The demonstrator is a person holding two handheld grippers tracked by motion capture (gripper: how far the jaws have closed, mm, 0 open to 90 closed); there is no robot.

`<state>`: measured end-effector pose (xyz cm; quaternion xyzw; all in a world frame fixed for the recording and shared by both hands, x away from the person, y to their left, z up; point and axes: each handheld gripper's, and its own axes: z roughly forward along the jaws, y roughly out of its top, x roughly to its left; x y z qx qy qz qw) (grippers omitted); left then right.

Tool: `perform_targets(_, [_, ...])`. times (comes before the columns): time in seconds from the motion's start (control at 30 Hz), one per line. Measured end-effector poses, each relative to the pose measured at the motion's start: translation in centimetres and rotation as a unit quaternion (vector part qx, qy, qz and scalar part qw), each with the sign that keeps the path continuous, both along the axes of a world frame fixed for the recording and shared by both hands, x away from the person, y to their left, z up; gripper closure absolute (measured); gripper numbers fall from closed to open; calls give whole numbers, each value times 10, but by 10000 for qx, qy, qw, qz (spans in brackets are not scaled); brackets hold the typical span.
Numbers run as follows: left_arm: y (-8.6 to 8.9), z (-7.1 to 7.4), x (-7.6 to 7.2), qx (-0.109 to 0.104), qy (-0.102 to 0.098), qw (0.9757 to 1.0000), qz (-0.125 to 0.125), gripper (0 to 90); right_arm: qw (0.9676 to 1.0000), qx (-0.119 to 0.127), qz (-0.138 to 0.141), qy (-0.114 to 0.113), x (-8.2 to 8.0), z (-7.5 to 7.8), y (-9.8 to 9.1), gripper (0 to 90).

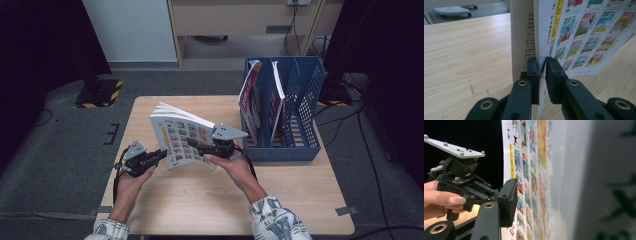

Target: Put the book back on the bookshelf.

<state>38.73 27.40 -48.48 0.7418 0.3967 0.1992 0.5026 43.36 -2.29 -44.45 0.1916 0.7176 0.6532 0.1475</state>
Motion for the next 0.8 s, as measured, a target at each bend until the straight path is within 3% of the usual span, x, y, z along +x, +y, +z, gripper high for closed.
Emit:
perform_targets(0.17, [0,-1,0,-51,13,10000,22,812,10000,50,-3,58,2,-1,-1,651])
perform_targets(0.5, [0,-3,0,-126,25,9999,73,786,9999,15,48,88,3,0,0,720])
perform_targets(0.57, [0,-4,1,-121,59,9998,129,710,10000,-83,17,24,2,2,0,732])
perform_targets(0.67, [3,-7,4,29,165,9985,519,458,9999,-120,24,3,0,3,0,736])
perform_targets(0.77, [7,-8,6,72,170,9975,680,352,9999,-129,-22,18,0,3,1,738])
perform_targets(0.8, [12,-9,6,213,144,9963,825,322,9999,-123,-65,35,0,3,0,738])
